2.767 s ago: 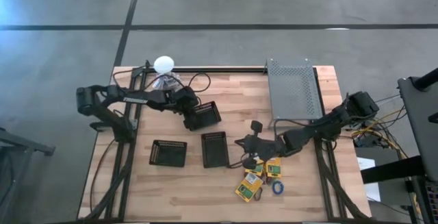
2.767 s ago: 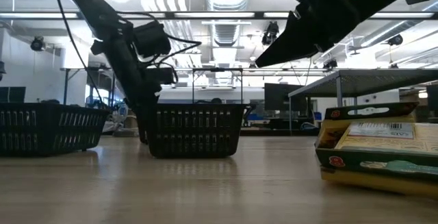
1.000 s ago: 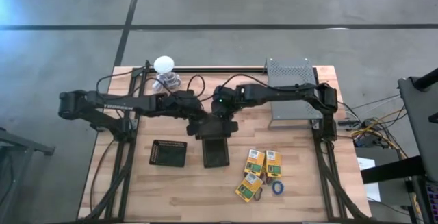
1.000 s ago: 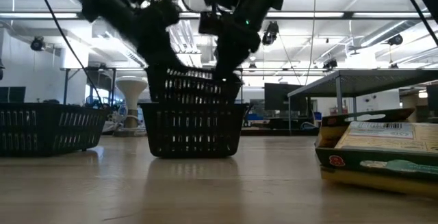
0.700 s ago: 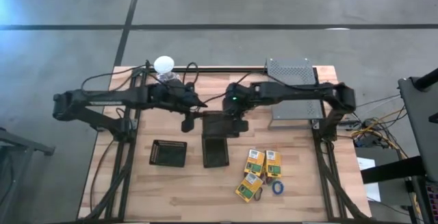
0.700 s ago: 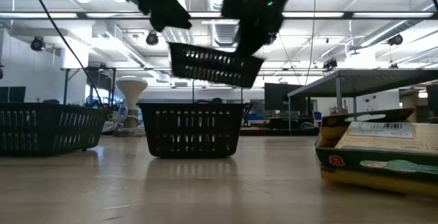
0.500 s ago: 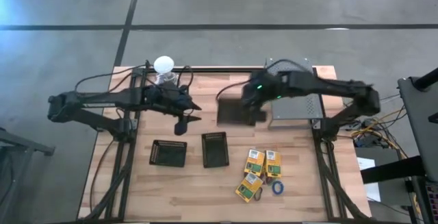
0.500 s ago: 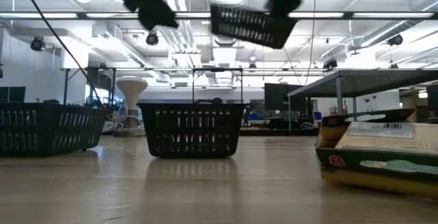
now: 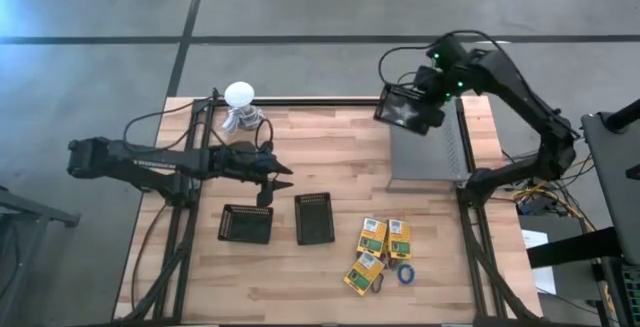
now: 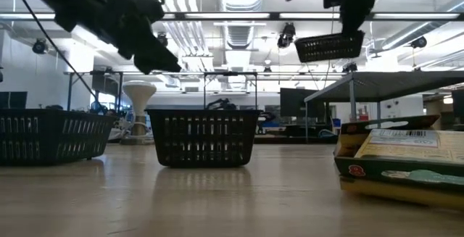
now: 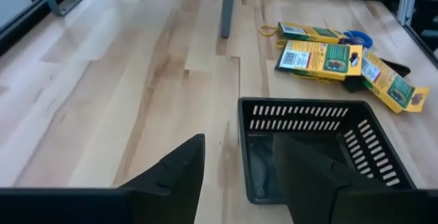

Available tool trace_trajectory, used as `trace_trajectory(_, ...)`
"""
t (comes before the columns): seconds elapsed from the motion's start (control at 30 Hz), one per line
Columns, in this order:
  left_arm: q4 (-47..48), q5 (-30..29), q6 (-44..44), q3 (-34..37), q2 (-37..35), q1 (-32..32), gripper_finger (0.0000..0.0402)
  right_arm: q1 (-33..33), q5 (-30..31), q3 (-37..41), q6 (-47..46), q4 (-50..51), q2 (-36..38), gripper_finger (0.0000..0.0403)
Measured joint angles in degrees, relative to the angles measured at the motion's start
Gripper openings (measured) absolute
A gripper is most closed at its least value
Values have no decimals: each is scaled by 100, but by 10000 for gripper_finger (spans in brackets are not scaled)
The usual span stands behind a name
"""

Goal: Pick & Place Office Desk Supplies
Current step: Put the black bin on the shelf

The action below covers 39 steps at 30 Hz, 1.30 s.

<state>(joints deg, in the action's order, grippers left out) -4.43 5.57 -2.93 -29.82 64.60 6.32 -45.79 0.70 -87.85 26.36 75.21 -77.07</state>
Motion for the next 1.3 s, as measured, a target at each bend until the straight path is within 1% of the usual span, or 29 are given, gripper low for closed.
trace_trajectory(0.13, -180, 0, -58, 200, 0, -20, 177, -312, -86, 13, 554, -16, -247, 8)
trace_trajectory(0.3, -351, -1, -62, 290, 0, -64, 177, -872, -55, -30, 1120, 243, -680, 8)
trace_trajectory(0.43, -370, 0, -71, 291, 0, -71, 177, -1317, -89, -174, 1306, 527, -1031, 8)
trace_trajectory(0.5, -369, -1, -71, 291, 0, -71, 177, -1494, -251, -259, 1274, 610, -1201, 8)
trace_trajectory(0.57, -371, -1, -69, 291, 0, -71, 177, -1591, -503, -397, 1242, 758, -1347, 8)
trace_trajectory(0.63, -371, -1, -69, 291, 0, -71, 177, -1586, -499, -478, 1238, 831, -1450, 8)
trace_trajectory(0.77, -371, -1, -69, 291, 0, -78, 177, -1566, -302, -479, 1086, 842, -1689, 8)
trace_trajectory(0.93, -360, 1, -145, 311, 0, -107, 177, -1554, 548, -477, 687, 891, -1945, 8)
trace_trajectory(1.0, -352, 1, -153, 317, 0, -122, 177, -1528, 771, -477, 548, 900, -1996, 8)
trace_trajectory(1.17, -351, 1, -160, 317, 0, -156, 177, -1496, 950, -477, 428, 885, -2036, 10)
trace_trajectory(1.3, -351, 1, -160, 317, 0, -156, 177, -1481, 998, -477, 415, 772, -1982, 33)
